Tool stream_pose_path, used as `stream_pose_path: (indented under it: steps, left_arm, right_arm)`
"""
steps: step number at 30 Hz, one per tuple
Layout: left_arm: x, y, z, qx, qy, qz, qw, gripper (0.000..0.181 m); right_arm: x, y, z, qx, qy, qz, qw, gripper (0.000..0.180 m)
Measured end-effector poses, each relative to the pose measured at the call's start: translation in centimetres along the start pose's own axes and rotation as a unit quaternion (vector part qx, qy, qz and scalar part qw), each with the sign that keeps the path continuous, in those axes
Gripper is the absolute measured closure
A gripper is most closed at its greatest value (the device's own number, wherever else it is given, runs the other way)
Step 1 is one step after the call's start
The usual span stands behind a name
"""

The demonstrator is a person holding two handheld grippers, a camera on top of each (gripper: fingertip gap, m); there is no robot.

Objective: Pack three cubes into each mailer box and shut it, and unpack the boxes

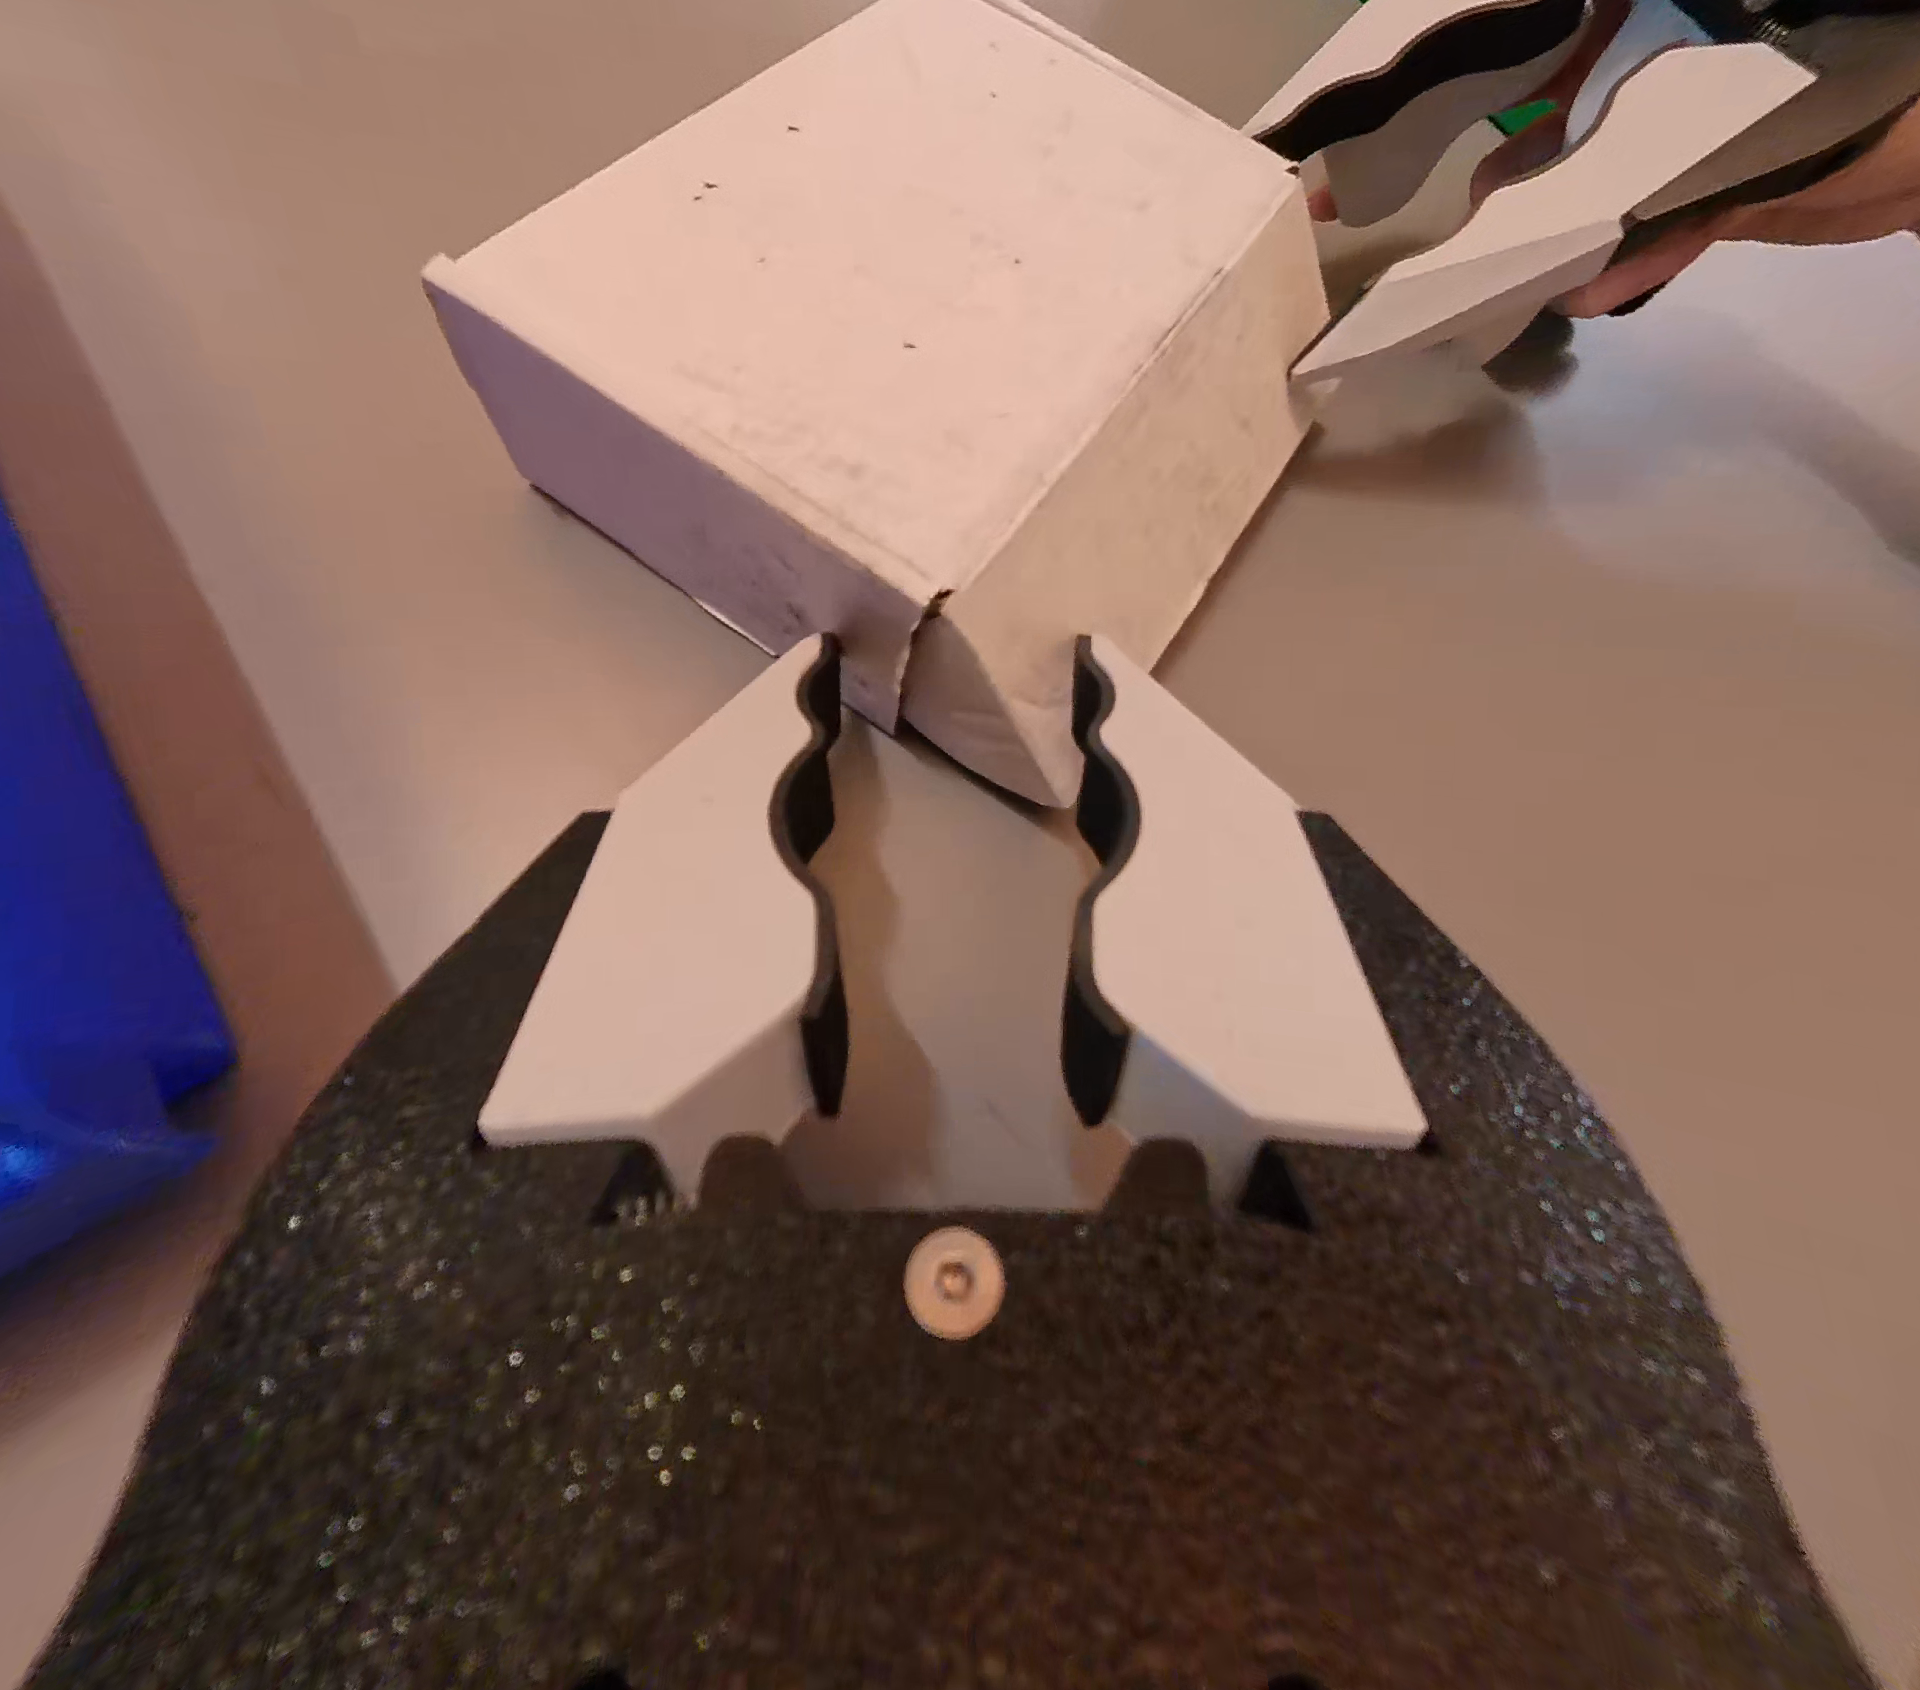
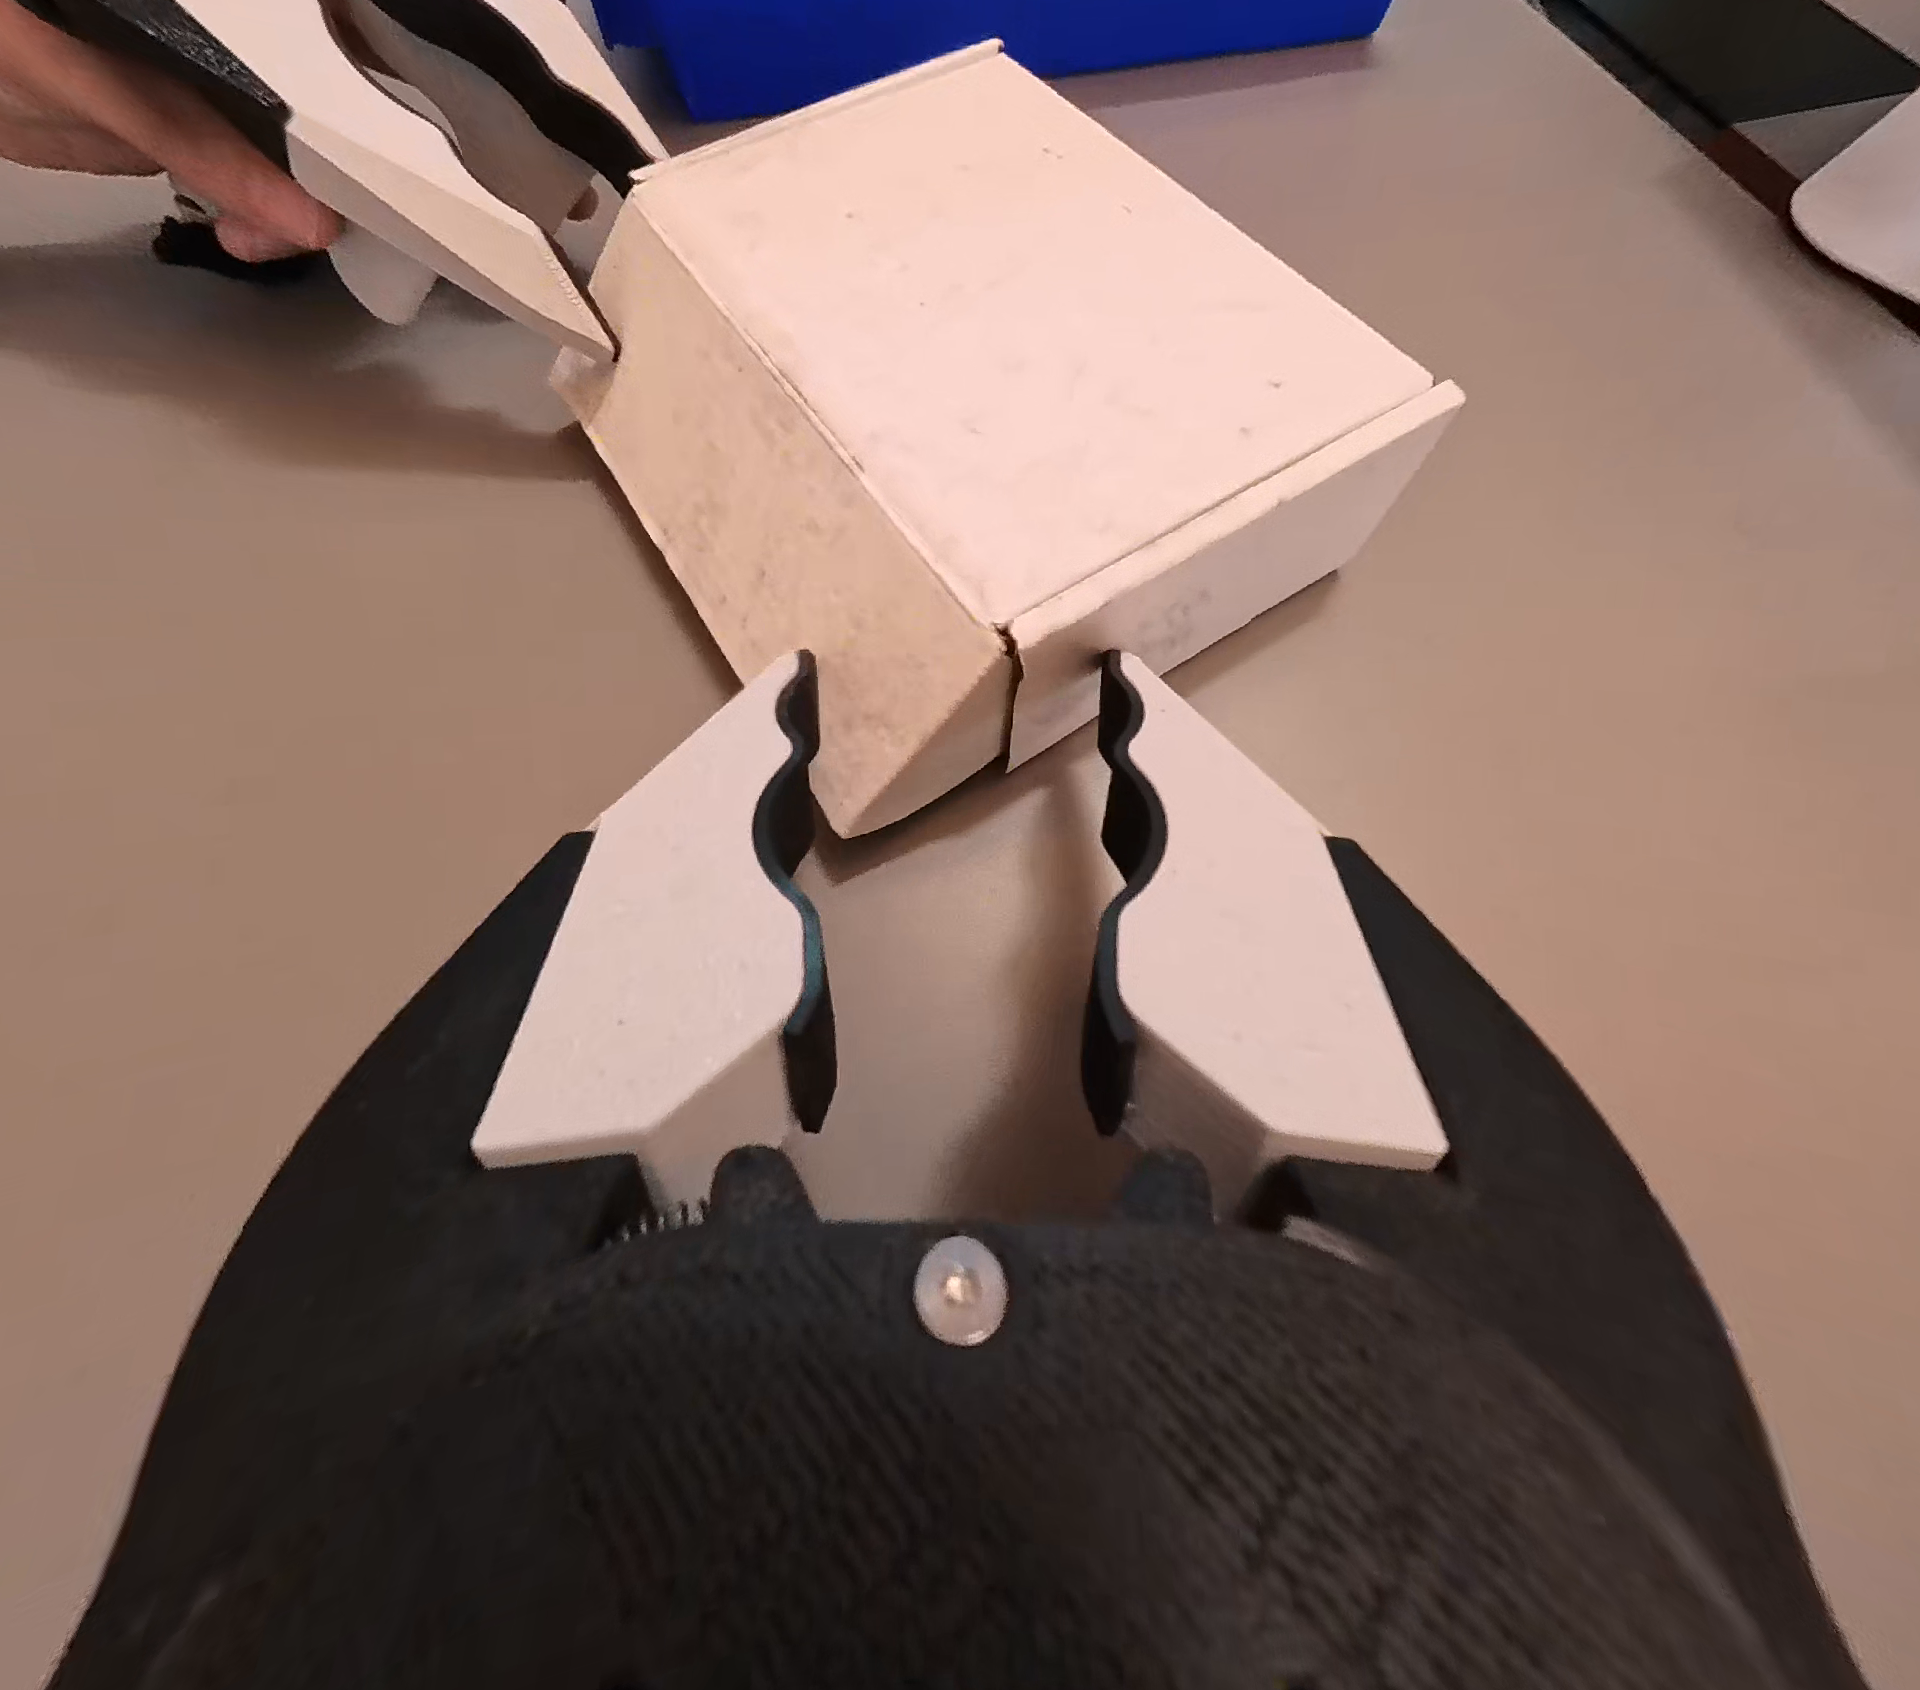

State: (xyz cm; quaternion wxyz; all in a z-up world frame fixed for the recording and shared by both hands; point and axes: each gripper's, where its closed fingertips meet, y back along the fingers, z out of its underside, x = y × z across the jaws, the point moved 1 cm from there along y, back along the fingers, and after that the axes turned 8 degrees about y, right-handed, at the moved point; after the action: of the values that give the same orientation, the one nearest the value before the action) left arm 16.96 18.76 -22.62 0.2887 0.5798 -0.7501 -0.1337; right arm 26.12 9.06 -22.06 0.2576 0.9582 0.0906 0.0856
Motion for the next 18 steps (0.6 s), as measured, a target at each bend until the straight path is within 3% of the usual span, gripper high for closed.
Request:
stream_pose_path:
  steps: [3,6,13,18]
  left_arm:
    - [0.0,0.0,0.0,-0.001,0.001,0.001,1.000,0.136]
    - [0.2,-0.1,0.8,-0.035,-0.016,0.026,0.999,0.113]
    - [-0.3,-0.8,1.2,-0.070,-0.081,0.041,0.993,0.123]
    - [-1.2,-1.3,1.0,-0.073,-0.134,0.002,0.988,0.133]
  right_arm:
    - [0.1,-0.1,0.0,-0.001,0.003,0.006,1.000,0.125]
    - [-0.6,0.1,0.1,-0.001,0.010,-0.020,1.000,0.114]
    - [0.3,0.0,0.2,0.002,0.033,-0.036,0.999,0.123]
    - [0.9,-0.3,0.4,-0.005,0.079,-0.020,0.997,0.132]
